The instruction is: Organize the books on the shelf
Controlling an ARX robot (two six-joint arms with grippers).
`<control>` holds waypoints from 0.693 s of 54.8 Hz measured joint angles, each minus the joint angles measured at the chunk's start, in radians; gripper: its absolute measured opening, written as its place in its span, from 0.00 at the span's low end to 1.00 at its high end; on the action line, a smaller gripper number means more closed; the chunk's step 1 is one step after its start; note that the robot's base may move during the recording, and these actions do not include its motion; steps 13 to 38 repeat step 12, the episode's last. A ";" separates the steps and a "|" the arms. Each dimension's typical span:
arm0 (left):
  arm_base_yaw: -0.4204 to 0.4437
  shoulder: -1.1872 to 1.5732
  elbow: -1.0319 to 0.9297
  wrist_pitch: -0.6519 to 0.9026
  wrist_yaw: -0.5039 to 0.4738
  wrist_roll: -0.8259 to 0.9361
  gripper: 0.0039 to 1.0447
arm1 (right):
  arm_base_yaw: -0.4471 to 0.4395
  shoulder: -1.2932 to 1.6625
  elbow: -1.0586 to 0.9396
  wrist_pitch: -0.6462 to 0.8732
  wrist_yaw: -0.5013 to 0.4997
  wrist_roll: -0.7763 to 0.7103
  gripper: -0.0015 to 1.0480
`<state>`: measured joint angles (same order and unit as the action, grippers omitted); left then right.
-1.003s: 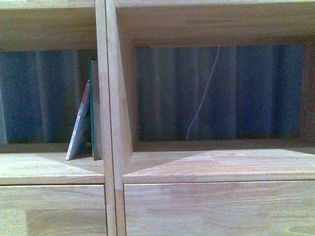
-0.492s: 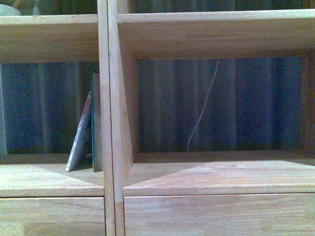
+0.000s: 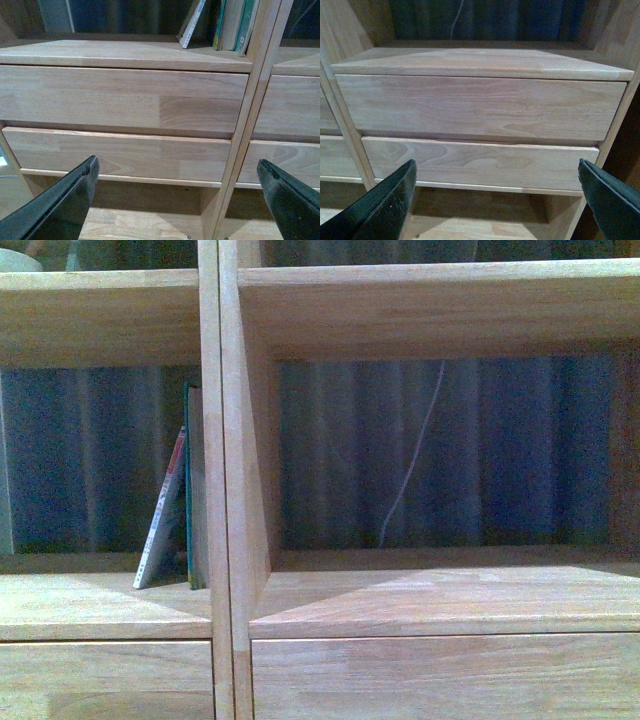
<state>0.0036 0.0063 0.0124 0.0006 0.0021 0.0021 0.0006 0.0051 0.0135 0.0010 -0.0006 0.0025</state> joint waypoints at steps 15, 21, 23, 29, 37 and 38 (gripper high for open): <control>0.000 0.000 0.000 0.000 0.000 0.000 0.93 | 0.000 0.000 0.000 0.000 0.000 0.000 0.93; 0.000 0.000 0.000 0.000 0.000 0.000 0.93 | 0.000 0.000 0.000 0.000 0.000 0.000 0.93; 0.000 0.000 0.000 0.000 0.000 0.000 0.93 | 0.000 0.000 0.000 0.000 0.000 0.000 0.93; 0.000 0.000 0.000 0.000 0.000 0.000 0.93 | 0.000 0.000 0.000 0.000 0.000 0.000 0.93; 0.000 0.000 0.000 0.000 0.000 0.000 0.93 | 0.000 0.000 0.000 0.000 0.000 0.000 0.93; 0.000 0.000 0.000 0.000 0.000 0.000 0.93 | 0.000 0.000 0.000 0.000 0.000 0.000 0.93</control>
